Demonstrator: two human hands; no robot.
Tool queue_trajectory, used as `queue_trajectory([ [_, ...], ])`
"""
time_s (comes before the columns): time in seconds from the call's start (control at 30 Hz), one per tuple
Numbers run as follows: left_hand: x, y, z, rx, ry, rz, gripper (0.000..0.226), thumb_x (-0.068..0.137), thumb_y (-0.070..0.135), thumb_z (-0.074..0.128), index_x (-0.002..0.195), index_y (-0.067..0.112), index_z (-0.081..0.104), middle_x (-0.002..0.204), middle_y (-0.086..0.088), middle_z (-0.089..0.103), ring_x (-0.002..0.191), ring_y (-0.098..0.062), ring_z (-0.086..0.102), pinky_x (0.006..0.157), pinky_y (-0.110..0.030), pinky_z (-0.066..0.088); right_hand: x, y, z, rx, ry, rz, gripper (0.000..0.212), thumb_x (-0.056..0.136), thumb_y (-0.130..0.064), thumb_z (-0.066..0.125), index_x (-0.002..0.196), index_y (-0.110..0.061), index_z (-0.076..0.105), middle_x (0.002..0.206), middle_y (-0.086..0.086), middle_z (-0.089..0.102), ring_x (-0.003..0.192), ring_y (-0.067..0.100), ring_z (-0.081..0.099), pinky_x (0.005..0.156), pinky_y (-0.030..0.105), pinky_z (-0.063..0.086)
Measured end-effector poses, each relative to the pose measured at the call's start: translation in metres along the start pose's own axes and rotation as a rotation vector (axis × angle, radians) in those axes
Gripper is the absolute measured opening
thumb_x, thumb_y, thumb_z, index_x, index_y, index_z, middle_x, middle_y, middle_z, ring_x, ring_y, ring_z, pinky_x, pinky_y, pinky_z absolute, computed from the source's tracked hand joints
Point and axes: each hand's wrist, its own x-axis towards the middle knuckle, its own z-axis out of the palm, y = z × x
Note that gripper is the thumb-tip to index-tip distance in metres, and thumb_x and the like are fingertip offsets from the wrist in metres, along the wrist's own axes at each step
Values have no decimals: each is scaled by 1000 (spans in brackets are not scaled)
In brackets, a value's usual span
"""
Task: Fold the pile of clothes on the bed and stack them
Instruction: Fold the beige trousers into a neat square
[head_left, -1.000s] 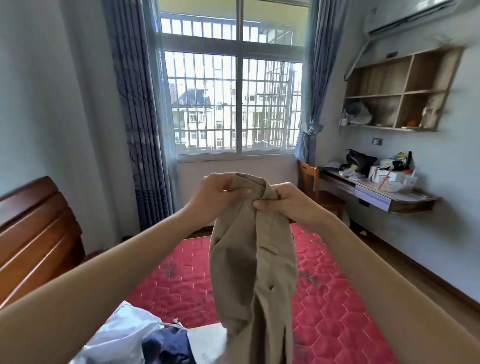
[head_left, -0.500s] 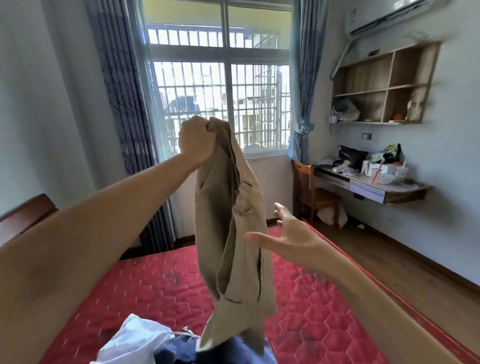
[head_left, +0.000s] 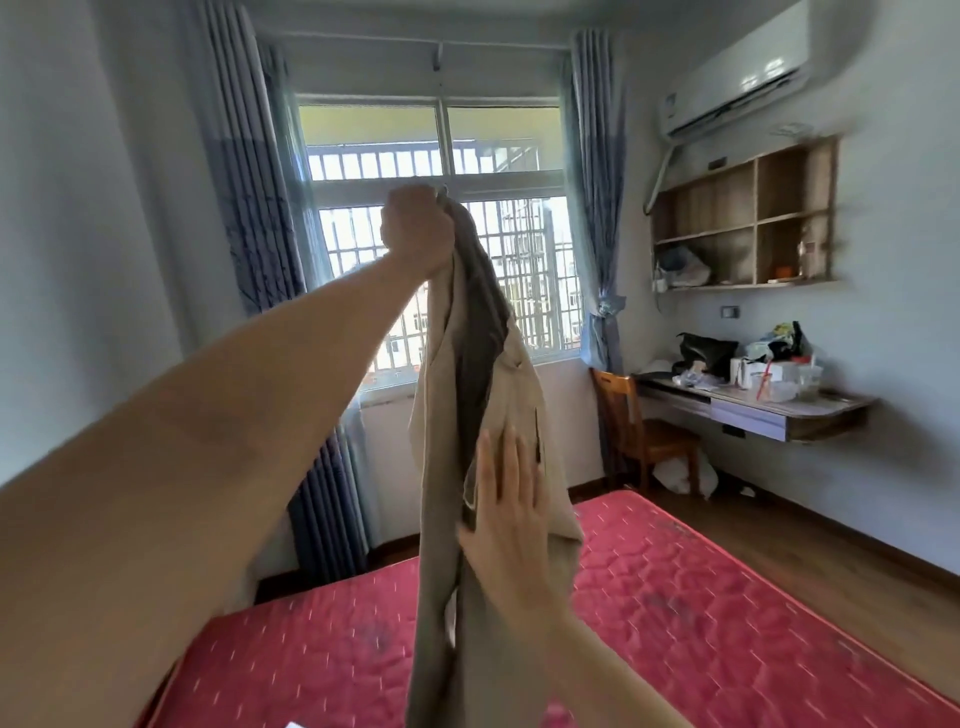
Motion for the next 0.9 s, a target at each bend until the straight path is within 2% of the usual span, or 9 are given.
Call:
queue_trajectory([
  [0.1,9,-14,-9,-8,9,9,38,103,25,40,117,-6,55,113,-19,60,108,-31,59,82,-32,47,1,25,5,212,221,26,66,81,-5,73,141,-10,48,140,9,53,129,25,51,106,38,44],
  [0.2,12,-53,-15,-25,-27,16,36,98,25,49,105,-6,65,97,-20,62,97,-34,62,67,-29,42,9,57,-15,585,275,232,23,85,-11,71,106,-20,69,96,-8,70,88,11,66,79,20,52],
  [0.27,5,-88,-19,-66,-72,-15,34,94,26,57,103,-4,70,98,-21,66,94,-36,63,71,-34,47,23,84,-35,682,283,386,10,84,-18,72,91,-24,72,77,-9,70,75,11,65,70,25,50],
  [0.37,-22,-140,-13,-184,-186,-78,34,86,32,70,91,-2,73,82,-21,68,77,-35,64,63,-27,48,49,124,-66,600,188,485,8,83,-19,73,83,-27,74,78,-5,72,81,18,67,79,39,52],
  [0.5,-76,-189,1,-421,-304,-264,28,76,32,79,94,10,75,91,-16,72,90,-36,67,83,-50,55,77,143,-95,661,120,452,31,76,-18,80,58,-37,63,57,-24,58,61,-5,54,63,10,43],
  [0.57,-97,-204,5,-508,-295,-323,10,76,33,80,85,30,77,86,-2,75,88,-27,70,81,-45,57,91,150,-100,700,130,456,29,76,-15,80,58,-31,63,53,-23,59,54,-9,53,54,3,39],
  [0.63,-118,-211,5,-565,-289,-361,7,76,35,79,78,41,76,80,9,75,83,-17,70,75,-35,56,101,155,-98,700,97,474,25,77,-18,79,61,-31,66,60,-19,64,62,-7,58,58,7,43],
  [0.73,-160,-218,14,-482,-368,-427,8,79,30,78,87,27,77,79,8,74,78,-13,66,66,-25,50,95,159,-73,522,-123,545,11,77,-27,79,80,-18,75,83,2,73,83,20,66,79,36,53],
  [0.9,-236,-208,35,-382,-398,-722,15,83,23,75,84,8,76,84,-12,73,86,-27,67,73,-32,49,53,138,-29,386,-143,785,21,73,-31,82,82,-14,75,85,9,73,80,26,65,70,28,45],
])
